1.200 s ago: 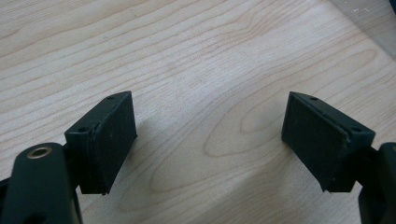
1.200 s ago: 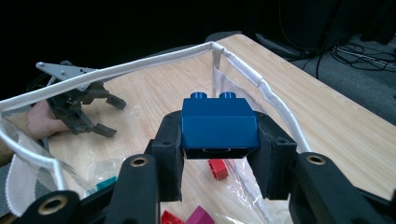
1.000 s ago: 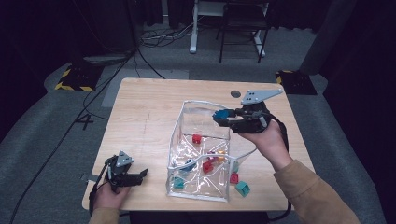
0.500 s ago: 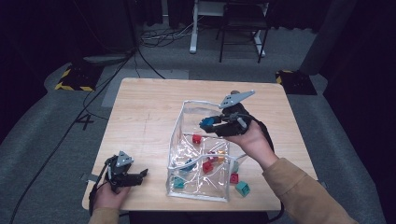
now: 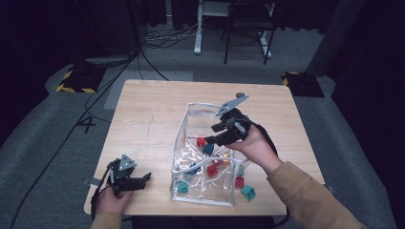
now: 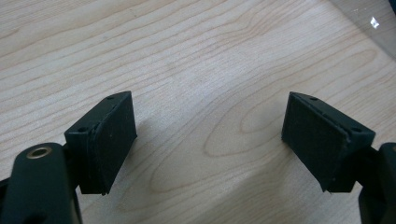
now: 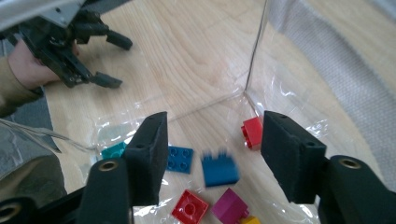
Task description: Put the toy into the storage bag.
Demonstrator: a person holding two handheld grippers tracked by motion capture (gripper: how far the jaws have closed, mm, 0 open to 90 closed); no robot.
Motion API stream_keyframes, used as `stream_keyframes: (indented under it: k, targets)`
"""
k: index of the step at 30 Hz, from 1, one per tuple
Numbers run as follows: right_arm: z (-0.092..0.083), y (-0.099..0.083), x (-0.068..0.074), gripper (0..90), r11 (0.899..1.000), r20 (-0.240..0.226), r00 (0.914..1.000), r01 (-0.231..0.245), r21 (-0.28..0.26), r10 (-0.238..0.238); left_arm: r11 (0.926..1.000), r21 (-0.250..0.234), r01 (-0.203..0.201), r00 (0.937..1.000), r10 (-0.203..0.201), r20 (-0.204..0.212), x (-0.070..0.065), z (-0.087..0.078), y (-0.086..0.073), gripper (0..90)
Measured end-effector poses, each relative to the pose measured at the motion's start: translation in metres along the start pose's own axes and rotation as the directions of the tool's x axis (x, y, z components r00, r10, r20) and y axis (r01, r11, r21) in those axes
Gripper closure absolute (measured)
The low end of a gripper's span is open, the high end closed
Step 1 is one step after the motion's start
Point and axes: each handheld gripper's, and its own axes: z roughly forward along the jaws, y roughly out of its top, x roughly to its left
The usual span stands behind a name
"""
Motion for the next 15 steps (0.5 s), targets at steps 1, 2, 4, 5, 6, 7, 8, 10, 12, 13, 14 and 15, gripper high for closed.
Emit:
stream_keyframes:
  k: [1,2,4,5,6,7,8,10,12,13,14,15]
  targets:
    - [-0.002,0.0,0.0,41.3,1.0,0.004,1.0,0.003,-0.011,-0.003,1.0,0.0,0.0,1.0,0.0,0.0,0.0,0.0,0.0,18.1]
    - [-0.007,0.0,0.001,41.2,0.999,0.005,1.0,0.002,-0.038,-0.002,1.0,-0.001,-0.001,1.0,0.001,0.0,0.0,0.0,0.0,18.1]
    - [-0.017,-0.001,0.002,41.2,0.997,0.01,0.9999,0.009,-0.082,-0.008,1.0,-0.002,0.0,1.0,0.0,0.0,0.0,0.0,0.0,18.0]
    - [-0.029,-0.003,0.003,41.1,0.992,0.021,0.9997,0.014,-0.123,-0.012,1.0,-0.002,0.0,1.0,0.0,0.0,0.0,0.0,0.0,18.0]
    - [-0.029,-0.003,0.003,41.1,0.992,0.021,0.9997,0.014,-0.123,-0.012,1.0,-0.002,0.0,1.0,0.0,0.0,0.0,0.0,0.0,18.0]
    - [-0.035,-0.004,0.003,41.1,0.99,0.026,0.9996,0.015,-0.14,-0.011,1.0,-0.002,0.0,1.0,0.0,0.0,0.0,0.0,0.0,18.0]
    - [-0.041,-0.006,0.002,41.1,0.988,0.031,0.9995,0.013,-0.154,-0.009,1.0,-0.002,0.0,1.0,0.0,0.0,0.0,0.0,0.0,18.0]
    - [-0.053,-0.01,0.002,40.9,0.985,0.039,0.9992,0.013,-0.174,-0.006,1.0,-0.002,0.0,1.0,0.0,0.0,0.0,0.0,0.0,18.0]
    - [-0.066,-0.017,0.001,40.9,0.982,0.055,0.9985,0.015,-0.19,-0.005,1.0,-0.002,0.0,1.0,0.0,0.0,0.0,0.0,0.0,18.0]
    - [-0.071,-0.02,0.001,40.9,0.981,0.06,0.9982,0.017,-0.194,-0.006,1.0,-0.002,0.0,1.0,0.0,0.0,0.0,0.0,0.0,18.0]
    - [-0.071,-0.02,0.001,40.9,0.981,0.06,0.9982,0.017,-0.194,-0.006,1.0,-0.002,0.0,1.0,0.0,0.0,0.0,0.0,0.0,18.0]
    - [-0.078,-0.024,0.001,40.9,0.98,0.071,0.9974,0.019,-0.2,-0.005,1.0,-0.001,-0.001,1.0,0.001,0.0,0.0,0.0,0.0,18.0]
